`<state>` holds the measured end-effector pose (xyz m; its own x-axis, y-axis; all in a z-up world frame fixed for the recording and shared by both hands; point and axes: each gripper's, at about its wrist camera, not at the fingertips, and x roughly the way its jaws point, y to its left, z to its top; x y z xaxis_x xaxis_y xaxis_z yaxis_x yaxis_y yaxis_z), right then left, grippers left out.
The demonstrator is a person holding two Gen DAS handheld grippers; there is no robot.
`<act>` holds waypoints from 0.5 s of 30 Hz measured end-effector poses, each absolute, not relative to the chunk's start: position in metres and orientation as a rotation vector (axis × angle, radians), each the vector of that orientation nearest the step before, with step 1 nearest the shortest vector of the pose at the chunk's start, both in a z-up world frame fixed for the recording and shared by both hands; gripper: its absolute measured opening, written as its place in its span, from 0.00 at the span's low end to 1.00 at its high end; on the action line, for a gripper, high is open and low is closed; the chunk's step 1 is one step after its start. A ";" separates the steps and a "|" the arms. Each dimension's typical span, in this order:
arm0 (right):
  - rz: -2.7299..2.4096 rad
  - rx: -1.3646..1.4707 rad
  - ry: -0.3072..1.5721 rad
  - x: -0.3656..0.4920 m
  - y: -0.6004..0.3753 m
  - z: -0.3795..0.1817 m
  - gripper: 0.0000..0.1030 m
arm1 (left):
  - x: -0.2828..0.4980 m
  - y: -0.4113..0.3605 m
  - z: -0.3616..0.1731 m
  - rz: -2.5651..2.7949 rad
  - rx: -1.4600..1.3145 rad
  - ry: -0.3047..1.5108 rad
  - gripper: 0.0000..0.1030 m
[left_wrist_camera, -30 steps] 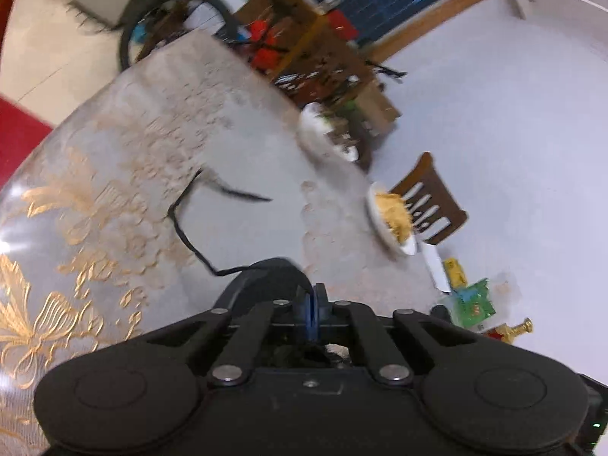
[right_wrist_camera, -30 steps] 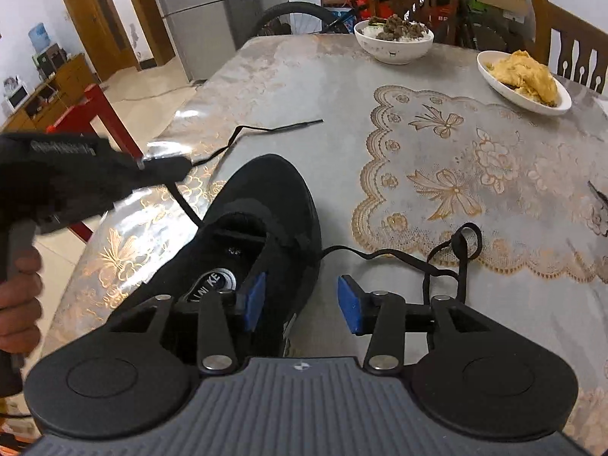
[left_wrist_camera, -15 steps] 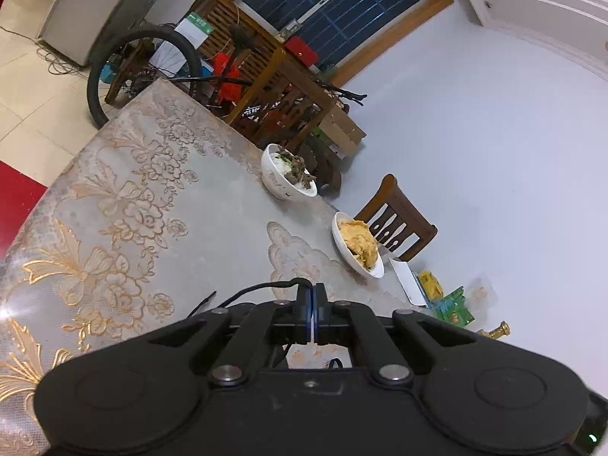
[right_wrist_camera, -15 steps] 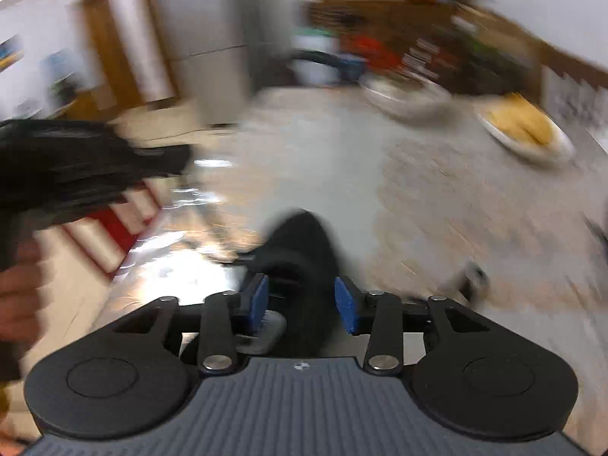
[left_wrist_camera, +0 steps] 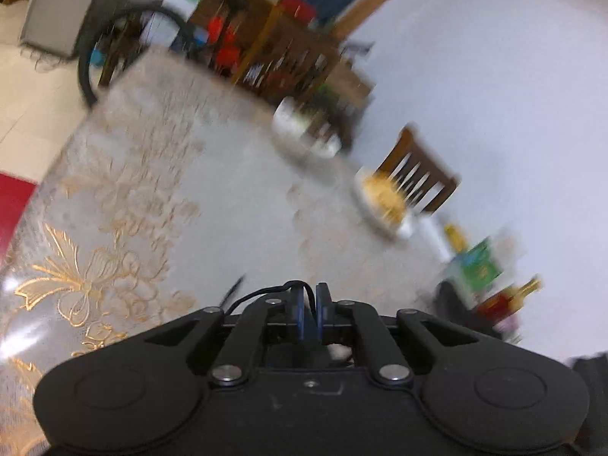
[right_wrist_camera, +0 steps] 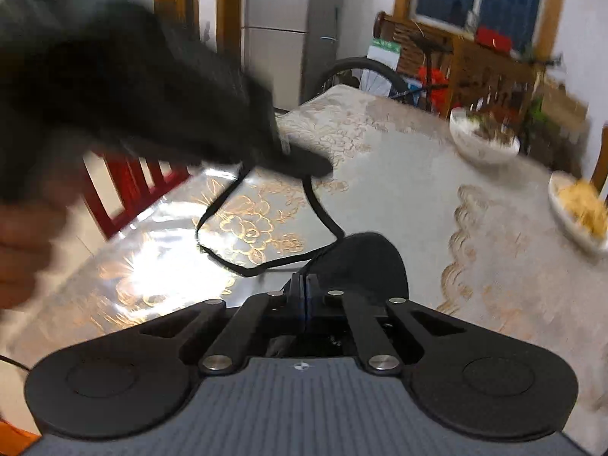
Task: Lace up shoes with both hands
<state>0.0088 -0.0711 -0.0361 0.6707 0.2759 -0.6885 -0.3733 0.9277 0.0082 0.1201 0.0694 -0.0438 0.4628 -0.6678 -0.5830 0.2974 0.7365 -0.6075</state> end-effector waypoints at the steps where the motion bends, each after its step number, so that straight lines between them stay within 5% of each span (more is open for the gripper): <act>1: 0.387 -0.101 0.759 0.009 -0.074 -0.036 0.02 | 0.127 0.063 -0.052 -0.637 -0.426 0.945 0.04; 15: 0.735 0.128 0.851 0.006 -0.077 -0.043 0.02 | 0.134 0.017 -0.094 -0.812 -0.199 1.075 0.04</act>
